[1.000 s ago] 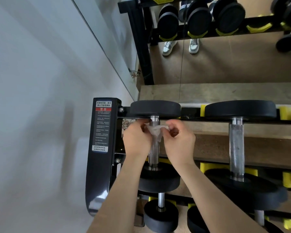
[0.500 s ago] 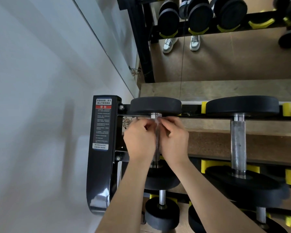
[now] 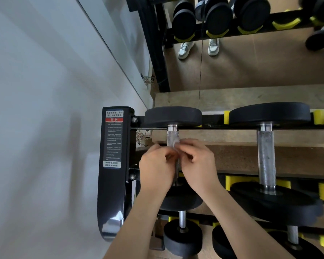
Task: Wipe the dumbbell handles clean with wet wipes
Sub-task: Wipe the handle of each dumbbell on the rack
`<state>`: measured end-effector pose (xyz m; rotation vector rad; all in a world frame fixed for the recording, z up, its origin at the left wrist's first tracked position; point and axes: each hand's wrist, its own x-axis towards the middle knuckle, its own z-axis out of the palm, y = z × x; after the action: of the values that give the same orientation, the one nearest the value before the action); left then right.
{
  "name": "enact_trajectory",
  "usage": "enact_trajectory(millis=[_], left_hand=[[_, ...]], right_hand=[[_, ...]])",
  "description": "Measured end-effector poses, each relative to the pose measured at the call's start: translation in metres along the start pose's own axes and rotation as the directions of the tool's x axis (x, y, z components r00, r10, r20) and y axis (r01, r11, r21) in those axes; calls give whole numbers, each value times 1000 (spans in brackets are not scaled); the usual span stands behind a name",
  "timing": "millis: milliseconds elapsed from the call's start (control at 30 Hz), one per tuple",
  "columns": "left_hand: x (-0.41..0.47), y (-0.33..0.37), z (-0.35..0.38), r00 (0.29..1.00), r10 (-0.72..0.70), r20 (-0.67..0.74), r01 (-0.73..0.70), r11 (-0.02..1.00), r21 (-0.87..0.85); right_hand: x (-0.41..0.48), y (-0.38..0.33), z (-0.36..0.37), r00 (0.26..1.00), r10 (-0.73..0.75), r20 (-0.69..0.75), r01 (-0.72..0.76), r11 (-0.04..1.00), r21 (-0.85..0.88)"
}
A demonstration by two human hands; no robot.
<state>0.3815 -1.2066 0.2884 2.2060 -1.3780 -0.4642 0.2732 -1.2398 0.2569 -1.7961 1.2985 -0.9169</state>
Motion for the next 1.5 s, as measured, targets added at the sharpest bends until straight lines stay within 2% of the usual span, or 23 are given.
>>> enact_trajectory(millis=[67, 200, 300, 367, 433, 500, 600, 700, 733, 767, 833, 867, 900, 967, 1000, 1033, 1067, 1133, 1200, 1233, 1300, 1367, 1500], left_hand=[[9, 2, -4, 998, -35, 46, 36, 999, -25], [42, 17, -13, 980, -194, -36, 177, 946, -270], [32, 12, -17, 982, -180, 49, 185, 976, -118], [14, 1, -23, 973, -154, 171, 158, 987, -10], [4, -10, -28, 955, -121, 272, 111, 992, 52], [-2, -15, -35, 940, -80, 331, 61, 996, 67], [-16, -19, -45, 925, -50, 377, 86, 993, -80], [-46, -21, -48, 936, -79, 342, 156, 967, -203], [-58, -21, -44, 945, -88, 315, 158, 966, -206], [-69, -22, -39, 956, -92, 277, 150, 970, -194], [-85, -24, -25, 975, -122, 187, 157, 970, -183], [-90, -24, -19, 974, -164, 153, 192, 963, -191], [-93, -24, -15, 967, -215, 136, 240, 948, -209], [-96, -27, -9, 955, -270, 120, 293, 917, -269], [-98, -29, -7, 960, -258, 108, 279, 920, -275], [-100, -28, -6, 971, -225, 87, 239, 941, -241], [-103, -27, -6, 983, -175, 59, 183, 969, -169], [-106, -19, -8, 999, -42, -2, 42, 999, 24], [-107, -7, -10, 994, 106, 15, -107, 978, 178], [-105, -3, -10, 982, 179, 66, -190, 952, 240], [-99, -2, -6, 948, 270, 167, -311, 895, 320], [-90, -7, -1, 931, 317, 181, -358, 889, 286], [-80, -23, -5, 911, 375, 171, -391, 918, 71]], right_hand=[[-5, -1, -3, 999, -16, 38, 16, 1000, -17], [17, -11, 2, 999, 17, -37, -17, 1000, -4], [19, -14, 5, 1000, -4, 10, 4, 1000, -11], [6, -12, -2, 981, -115, 159, 138, 980, -143], [-3, -10, -16, 893, -245, 377, 366, 884, -291], [3, -8, -29, 789, -309, 531, 522, 794, -313], [21, -17, -30, 688, -345, 638, 616, 743, -263], [30, -25, -14, 573, -338, 746, 669, 720, -187], [35, -24, -12, 571, -346, 745, 678, 710, -190], [43, -22, -12, 601, -361, 713, 675, 708, -210], [56, -20, -14, 730, -373, 573, 594, 761, -261], [54, -20, -16, 771, -352, 531, 547, 792, -270], [45, -21, -18, 767, -332, 549, 537, 800, -266], [20, -23, -22, 639, -345, 688, 604, 778, -172], [14, -24, -25, 568, -329, 755, 615, 779, -123], [18, -24, -26, 535, -293, 792, 609, 784, -121], [29, -23, -26, 549, -268, 792, 608, 778, -158], [56, -19, -22, 680, -297, 671, 575, 784, -235], [60, -18, -19, 785, -319, 531, 501, 831, -242], [52, -18, -19, 800, -307, 516, 485, 838, -252], [29, -13, -21, 777, -282, 563, 495, 826, -270], [19, -6, -23, 790, -272, 549, 459, 857, -235], [31, -5, -12, 963, -157, 218, 180, 979, -93]])
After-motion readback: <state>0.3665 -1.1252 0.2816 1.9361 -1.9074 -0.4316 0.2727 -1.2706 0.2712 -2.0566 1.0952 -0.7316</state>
